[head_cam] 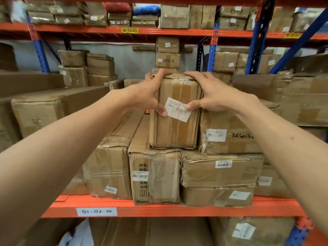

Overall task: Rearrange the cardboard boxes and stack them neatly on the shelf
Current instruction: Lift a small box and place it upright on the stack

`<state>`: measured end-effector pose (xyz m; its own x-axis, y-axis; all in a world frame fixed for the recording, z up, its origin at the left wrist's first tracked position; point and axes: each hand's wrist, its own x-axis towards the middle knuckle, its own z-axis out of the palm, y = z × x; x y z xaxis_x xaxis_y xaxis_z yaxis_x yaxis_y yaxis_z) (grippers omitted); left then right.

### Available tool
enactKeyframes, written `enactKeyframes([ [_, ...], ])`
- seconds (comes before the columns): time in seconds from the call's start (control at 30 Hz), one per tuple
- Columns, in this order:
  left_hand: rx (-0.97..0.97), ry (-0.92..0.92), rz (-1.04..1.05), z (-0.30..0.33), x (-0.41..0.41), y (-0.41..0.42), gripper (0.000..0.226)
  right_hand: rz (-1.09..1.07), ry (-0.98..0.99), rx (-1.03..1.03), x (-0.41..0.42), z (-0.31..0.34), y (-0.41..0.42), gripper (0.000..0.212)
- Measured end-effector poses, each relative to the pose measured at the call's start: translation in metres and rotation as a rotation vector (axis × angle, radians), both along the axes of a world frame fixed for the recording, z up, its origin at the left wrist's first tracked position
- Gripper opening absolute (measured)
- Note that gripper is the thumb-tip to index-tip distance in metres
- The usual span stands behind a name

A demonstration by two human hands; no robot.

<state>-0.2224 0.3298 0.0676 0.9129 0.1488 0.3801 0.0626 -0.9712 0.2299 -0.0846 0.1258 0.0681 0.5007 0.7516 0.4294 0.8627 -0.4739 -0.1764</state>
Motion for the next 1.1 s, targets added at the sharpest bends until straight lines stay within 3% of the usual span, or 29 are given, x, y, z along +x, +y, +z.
enactKeyframes([
  [0.3, -0.004, -0.012, 0.108, -0.005, -0.015, -0.023, 0.129, -0.043, 0.036, -0.018, -0.016, 0.000, -0.003, 0.112],
  [0.47, 0.108, -0.032, 0.206, -0.037, -0.034, -0.027, 0.150, -0.108, -0.181, 0.012, -0.038, -0.018, -0.009, 0.106],
  [0.73, 0.292, -0.065, 0.358, -0.067, -0.105, 0.036, 0.138, 0.086, -0.449, 0.033, -0.088, -0.037, 0.028, 0.087],
  [0.87, 0.232, -0.058, 0.470, -0.075, -0.148, 0.076, 0.136, 0.149, -0.486, 0.031, -0.113, -0.043, 0.076, 0.084],
  [1.1, -0.052, -0.090, 0.576, -0.096, -0.218, 0.164, 0.144, 0.243, -0.465, 0.015, -0.161, -0.060, 0.190, 0.082],
])
